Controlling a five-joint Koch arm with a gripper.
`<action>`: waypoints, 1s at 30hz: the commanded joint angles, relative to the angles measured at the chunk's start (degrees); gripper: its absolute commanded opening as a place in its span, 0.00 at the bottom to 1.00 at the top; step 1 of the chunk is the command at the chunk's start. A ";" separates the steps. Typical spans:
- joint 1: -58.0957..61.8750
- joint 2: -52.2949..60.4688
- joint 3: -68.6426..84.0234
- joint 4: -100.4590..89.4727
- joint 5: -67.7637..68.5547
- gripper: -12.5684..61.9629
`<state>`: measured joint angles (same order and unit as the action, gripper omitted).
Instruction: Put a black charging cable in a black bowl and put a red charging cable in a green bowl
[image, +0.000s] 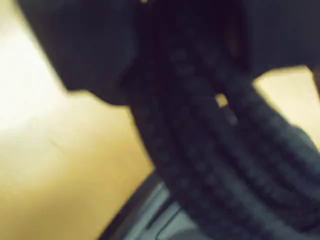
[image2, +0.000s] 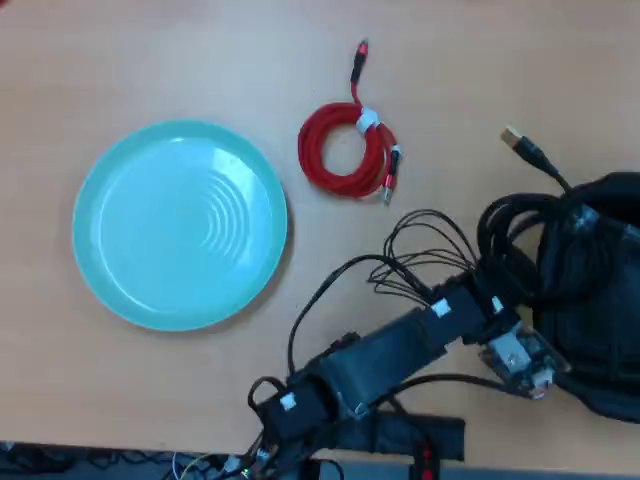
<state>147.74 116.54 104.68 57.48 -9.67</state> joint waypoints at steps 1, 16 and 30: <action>3.60 3.25 -54.40 -0.09 -1.05 0.09; 17.58 -2.37 -51.15 1.14 9.76 0.09; 17.58 -13.45 -61.00 -10.63 10.99 0.09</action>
<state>164.79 103.27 104.68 55.55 -0.70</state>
